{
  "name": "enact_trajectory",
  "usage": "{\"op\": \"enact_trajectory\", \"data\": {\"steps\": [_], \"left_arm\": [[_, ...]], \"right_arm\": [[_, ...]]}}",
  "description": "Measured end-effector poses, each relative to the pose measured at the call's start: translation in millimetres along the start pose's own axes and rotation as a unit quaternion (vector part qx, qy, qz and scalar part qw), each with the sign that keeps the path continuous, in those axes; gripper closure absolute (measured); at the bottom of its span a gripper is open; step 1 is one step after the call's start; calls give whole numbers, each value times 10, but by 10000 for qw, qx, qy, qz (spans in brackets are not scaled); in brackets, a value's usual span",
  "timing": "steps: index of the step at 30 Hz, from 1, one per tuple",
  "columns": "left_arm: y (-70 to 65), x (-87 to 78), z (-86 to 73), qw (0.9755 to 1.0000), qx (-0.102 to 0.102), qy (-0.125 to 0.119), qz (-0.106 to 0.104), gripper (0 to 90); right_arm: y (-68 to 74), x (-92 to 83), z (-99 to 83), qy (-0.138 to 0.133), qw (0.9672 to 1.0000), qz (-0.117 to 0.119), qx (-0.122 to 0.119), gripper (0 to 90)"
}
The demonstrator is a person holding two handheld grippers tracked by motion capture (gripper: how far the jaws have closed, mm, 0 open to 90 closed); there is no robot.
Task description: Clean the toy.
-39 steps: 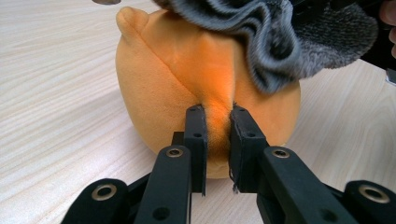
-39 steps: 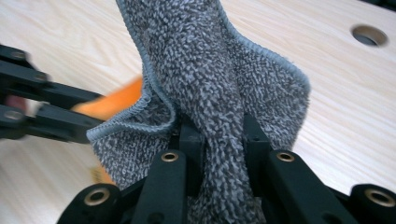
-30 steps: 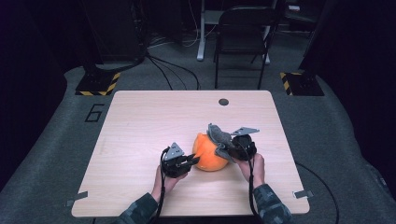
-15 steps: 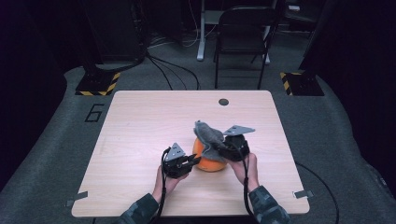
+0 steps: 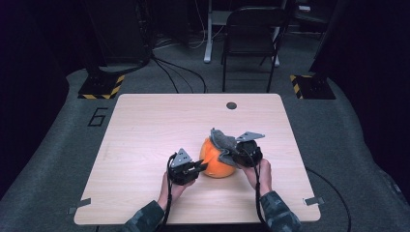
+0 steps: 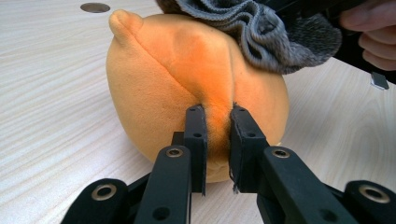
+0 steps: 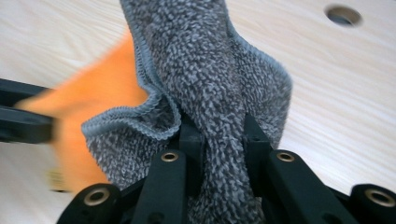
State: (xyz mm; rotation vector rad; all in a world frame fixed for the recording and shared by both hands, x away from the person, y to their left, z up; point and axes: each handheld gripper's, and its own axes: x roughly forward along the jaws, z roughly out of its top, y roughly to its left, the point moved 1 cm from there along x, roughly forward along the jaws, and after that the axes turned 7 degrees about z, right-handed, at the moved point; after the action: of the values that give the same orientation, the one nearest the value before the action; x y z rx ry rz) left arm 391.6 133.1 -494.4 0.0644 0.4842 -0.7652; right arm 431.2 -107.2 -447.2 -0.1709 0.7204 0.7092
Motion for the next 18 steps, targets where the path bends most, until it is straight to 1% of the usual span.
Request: {"op": "enact_trajectory", "data": {"steps": [1,2,4,5,6,7,8,10,11,14,16,17,18], "left_arm": [[-2,1,2,10000,3,-4,-5,787],[-3,3,3,10000,15,-5,-15,787],[-13,11,7,10000,-13,-19,-42,786],[-13,11,7,10000,-15,-19,-48,786],[-13,11,7,10000,-15,-19,-48,787],[-17,13,8,10000,10,-28,-49,786],[-21,14,9,10000,16,-36,-53,786],[-22,13,9,10000,32,-32,-49,786],[-22,12,9,10000,22,-36,-57,786],[-21,10,8,10000,-15,-42,-72,787],[-16,9,9,10000,-1,-36,-68,787],[-18,9,7,10000,-41,-42,-56,787],[-10,11,9,10000,-19,-53,-57,787]], "right_arm": [[-117,11,-60,30,9999,4,154,760],[-117,11,-60,30,9999,4,154,760],[-191,26,-99,65,9997,-49,234,759],[-242,47,-132,111,9992,-127,356,760],[-242,47,-132,111,9992,-127,356,760],[-294,69,-170,165,9988,-178,426,760],[-310,79,-182,198,9984,-240,476,760],[-359,90,-211,246,9981,-263,509,760],[-377,95,-224,272,9976,-291,562,760],[-428,87,-240,339,9970,-365,588,761],[-433,44,-218,272,9970,-390,612,763],[-417,8,-191,196,9973,-382,590,764],[-380,-40,-150,92,9976,-338,596,764]]}}
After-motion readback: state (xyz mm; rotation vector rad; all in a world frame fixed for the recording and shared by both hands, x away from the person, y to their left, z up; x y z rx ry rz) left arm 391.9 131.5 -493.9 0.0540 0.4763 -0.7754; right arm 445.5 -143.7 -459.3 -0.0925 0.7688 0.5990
